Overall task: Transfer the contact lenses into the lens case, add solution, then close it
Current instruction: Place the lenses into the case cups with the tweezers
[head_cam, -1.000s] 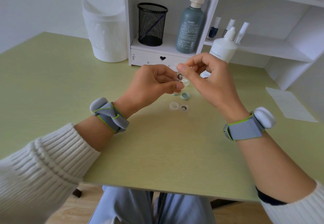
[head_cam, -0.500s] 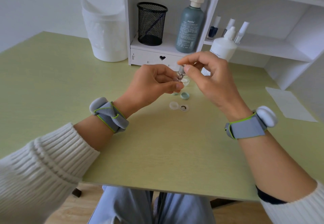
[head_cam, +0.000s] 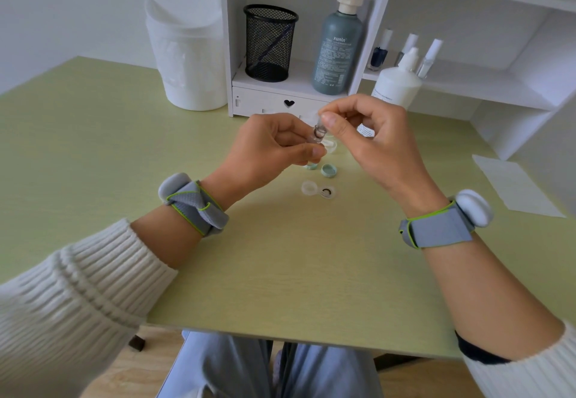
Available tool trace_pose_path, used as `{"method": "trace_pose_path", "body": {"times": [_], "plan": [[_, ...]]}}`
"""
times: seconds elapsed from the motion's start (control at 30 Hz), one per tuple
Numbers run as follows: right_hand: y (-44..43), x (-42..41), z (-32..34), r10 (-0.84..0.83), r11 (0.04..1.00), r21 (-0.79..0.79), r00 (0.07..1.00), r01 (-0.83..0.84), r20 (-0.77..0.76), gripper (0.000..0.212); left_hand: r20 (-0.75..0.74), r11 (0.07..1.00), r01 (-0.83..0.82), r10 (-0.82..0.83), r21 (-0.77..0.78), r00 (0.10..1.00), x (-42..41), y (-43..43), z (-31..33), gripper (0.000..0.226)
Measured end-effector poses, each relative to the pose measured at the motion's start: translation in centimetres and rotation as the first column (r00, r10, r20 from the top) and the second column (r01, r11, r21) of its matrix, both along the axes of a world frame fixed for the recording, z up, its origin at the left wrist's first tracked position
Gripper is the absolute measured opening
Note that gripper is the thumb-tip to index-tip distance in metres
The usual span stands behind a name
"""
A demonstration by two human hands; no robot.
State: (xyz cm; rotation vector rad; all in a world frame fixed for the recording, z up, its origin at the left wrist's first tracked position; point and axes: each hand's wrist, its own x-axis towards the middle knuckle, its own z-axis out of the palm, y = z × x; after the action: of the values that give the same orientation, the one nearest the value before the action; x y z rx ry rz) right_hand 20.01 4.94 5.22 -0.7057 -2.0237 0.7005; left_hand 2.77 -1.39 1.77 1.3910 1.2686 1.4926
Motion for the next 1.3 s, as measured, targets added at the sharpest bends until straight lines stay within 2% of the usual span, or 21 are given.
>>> {"method": "trace_pose_path", "body": {"times": [0.27, 0.53, 1.3], "plan": [[0.15, 0.04, -0.09, 0.002, 1.0, 0.023, 1.0, -0.002, -0.001, 0.013, 0.001, 1.0, -0.004, 0.004, 0.008, 1.0, -0.14, 0.02, 0.0, 0.018], [0.09, 0.23, 0.07, 0.02, 0.996, -0.087, 0.998, -0.025, -0.055, 0.013, 0.005, 1.0, 0.01, -0.01, 0.01, 1.0, -0.24, 0.04, -0.05, 0.015], [0.57, 0.21, -0.01, 0.043, 0.987, -0.147, 0.991, -0.061, -0.127, 0.016, 0.01, 1.0, -0.012, 0.012, 0.017, 1.0, -0.38, 0.14, -0.08, 0.017]]}}
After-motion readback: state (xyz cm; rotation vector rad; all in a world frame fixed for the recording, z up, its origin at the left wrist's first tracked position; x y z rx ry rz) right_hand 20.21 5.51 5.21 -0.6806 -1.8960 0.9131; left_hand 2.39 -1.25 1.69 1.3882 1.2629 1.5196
